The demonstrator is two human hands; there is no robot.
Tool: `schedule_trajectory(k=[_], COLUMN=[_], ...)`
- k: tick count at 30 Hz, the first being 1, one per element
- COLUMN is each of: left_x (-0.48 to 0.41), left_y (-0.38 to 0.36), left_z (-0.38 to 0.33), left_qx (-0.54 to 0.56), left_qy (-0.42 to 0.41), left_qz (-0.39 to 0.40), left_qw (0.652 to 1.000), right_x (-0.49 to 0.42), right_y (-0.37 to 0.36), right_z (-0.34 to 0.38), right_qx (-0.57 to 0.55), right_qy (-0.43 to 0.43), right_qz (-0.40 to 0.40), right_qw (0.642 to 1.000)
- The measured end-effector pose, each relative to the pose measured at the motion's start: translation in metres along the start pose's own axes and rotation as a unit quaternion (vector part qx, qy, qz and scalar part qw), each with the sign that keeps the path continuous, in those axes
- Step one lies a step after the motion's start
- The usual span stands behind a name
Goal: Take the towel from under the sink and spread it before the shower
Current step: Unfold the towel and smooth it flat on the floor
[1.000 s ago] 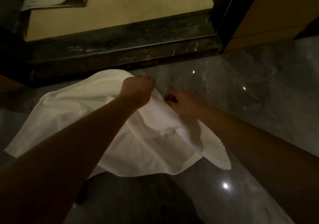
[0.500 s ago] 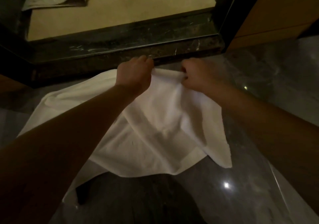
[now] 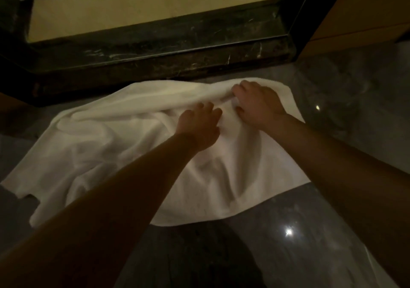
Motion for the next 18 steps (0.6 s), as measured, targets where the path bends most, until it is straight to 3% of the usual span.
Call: schedule_trajectory(k=[9,18], left_x=[0.006,0.029], left_y=[-0.002,-0.004], left_z=[-0.020,-0.060], left_qx=[-0.019,0.011], left_qy=[-0.019,-0.054], left_qz=[-0.013,-0.011], left_qw=[1.000,0.998], right_x=[0.044,0.083], right_y=[-0.021,-0.014], right_z=[-0.003,-0.012], right_qx=[0.044,0.003], right_qy=[0.075,0.038], right_qz=[0.071,0.086], right_qw=[0.994,0.996])
Point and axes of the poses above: each hand's wrist, its own x-axis away from the middle knuckle, its own y-axis out of the back of the hand, z = x × y, the point moved 10 cm from there along -x, towards the middle knuckle, and after that the axes turned 7 degrees about -z, right-handed, at the moved point
